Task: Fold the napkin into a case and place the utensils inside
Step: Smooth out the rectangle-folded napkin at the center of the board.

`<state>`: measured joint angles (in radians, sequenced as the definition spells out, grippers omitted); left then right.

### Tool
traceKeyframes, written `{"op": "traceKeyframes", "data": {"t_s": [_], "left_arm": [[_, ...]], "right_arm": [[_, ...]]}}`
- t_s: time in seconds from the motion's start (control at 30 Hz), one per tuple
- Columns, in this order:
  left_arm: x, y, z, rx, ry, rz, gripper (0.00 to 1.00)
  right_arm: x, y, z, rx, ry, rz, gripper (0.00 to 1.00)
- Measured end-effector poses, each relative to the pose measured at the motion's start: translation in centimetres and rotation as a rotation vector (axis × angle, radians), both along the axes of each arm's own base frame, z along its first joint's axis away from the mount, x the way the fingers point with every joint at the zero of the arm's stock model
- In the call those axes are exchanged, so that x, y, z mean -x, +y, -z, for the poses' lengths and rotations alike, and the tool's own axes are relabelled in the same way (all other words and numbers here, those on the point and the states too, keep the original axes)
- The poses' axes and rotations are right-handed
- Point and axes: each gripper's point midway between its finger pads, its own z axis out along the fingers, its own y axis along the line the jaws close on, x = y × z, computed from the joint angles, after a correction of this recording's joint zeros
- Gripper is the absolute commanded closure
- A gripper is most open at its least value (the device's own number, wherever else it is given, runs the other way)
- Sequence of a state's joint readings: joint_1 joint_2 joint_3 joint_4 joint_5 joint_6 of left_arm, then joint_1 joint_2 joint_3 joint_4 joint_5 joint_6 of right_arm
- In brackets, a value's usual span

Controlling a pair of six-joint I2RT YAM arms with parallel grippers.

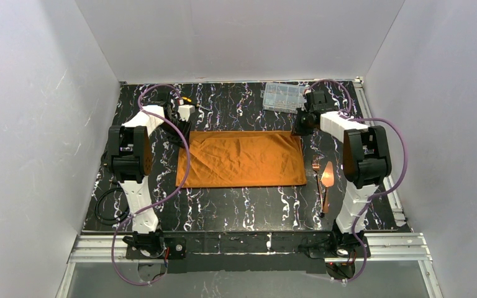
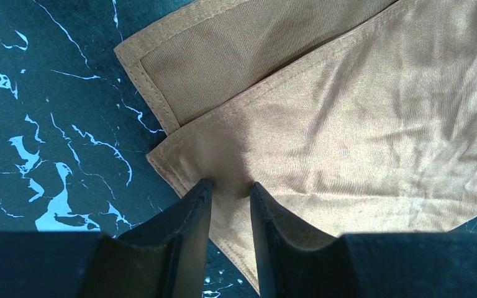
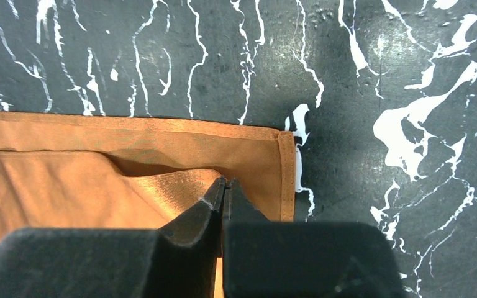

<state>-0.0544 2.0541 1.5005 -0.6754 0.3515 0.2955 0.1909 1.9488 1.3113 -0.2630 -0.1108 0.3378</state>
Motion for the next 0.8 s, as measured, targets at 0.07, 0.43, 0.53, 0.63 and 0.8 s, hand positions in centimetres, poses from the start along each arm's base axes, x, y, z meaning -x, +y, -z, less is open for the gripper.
{"op": "traceKeyframes", "data": {"t_s": [0.07, 0.43, 0.53, 0.63, 0.8], "left_arm": [[0.0, 0.0, 0.0, -0.001, 0.001, 0.001, 0.69], [-0.5, 0.6, -0.7, -0.033, -0.018, -0.013, 0.02], [-0.9, 0.7, -1.1, -0.039, -0.027, -0.027, 0.03], [-1.2, 0.7, -1.3, -0.043, -0.035, -0.036, 0.07], [-1.7, 0.9, -1.5, -0.053, -0.047, -0.058, 0.21]], "right_arm": [[-0.1, 0.0, -0.8, -0.004, -0.018, 0.002, 0.99], [0.5, -0.5, -2.0, 0.008, -0.042, 0.019, 0.99], [0.9, -1.0, -1.6, 0.031, -0.035, 0.035, 0.99], [1.2, -1.6, -2.0, 0.053, -0.045, 0.052, 0.99], [1.0, -2.1, -3.2, 0.073, -0.080, 0.069, 0.99]]}}
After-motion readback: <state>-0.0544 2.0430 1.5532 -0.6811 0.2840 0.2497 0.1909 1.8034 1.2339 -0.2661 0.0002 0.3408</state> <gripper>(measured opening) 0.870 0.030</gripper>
